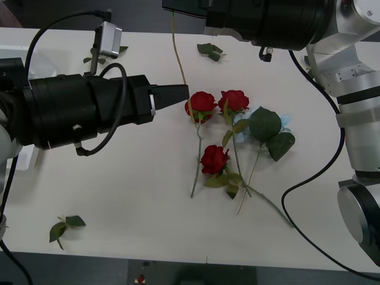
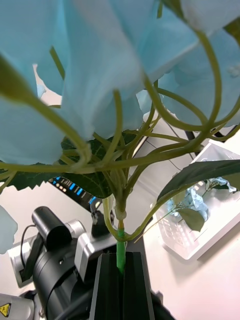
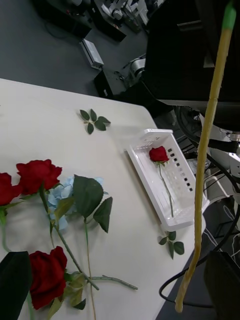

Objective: Put the red flowers into the right box and the blue flowers into the left box

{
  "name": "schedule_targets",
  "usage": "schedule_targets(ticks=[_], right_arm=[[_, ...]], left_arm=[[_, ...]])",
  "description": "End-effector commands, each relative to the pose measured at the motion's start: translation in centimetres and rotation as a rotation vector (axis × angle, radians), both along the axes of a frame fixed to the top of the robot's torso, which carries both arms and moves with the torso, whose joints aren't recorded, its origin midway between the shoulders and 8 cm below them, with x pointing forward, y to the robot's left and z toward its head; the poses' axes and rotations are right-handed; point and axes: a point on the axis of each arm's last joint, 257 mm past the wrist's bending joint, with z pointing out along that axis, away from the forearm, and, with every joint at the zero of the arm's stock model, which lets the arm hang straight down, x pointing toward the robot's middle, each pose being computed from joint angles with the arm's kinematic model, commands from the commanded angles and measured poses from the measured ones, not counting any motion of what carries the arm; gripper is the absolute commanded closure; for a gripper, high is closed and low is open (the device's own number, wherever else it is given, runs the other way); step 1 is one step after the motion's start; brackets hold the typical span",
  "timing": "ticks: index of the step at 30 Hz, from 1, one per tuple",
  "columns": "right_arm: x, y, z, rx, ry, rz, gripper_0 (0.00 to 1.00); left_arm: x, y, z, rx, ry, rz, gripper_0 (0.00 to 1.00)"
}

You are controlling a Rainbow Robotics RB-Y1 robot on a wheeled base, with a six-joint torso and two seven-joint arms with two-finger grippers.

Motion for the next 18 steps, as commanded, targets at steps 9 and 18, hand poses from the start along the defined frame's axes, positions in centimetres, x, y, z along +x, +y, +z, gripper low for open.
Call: schedule_targets(ticks=[9,18], right_arm=[[-1.6,1.1,3.0,0.026,-0.046,0.034,1.0],[-1.6,1.1,3.0,0.026,-0.046,0.034,1.0]], left_arm=[[-1.3,-4.1,2.1,-0.051,-0.02,-0.032,0.11],[-1.3,-4.4,2.7,-0.055,-0.036,-0.032,1.0]])
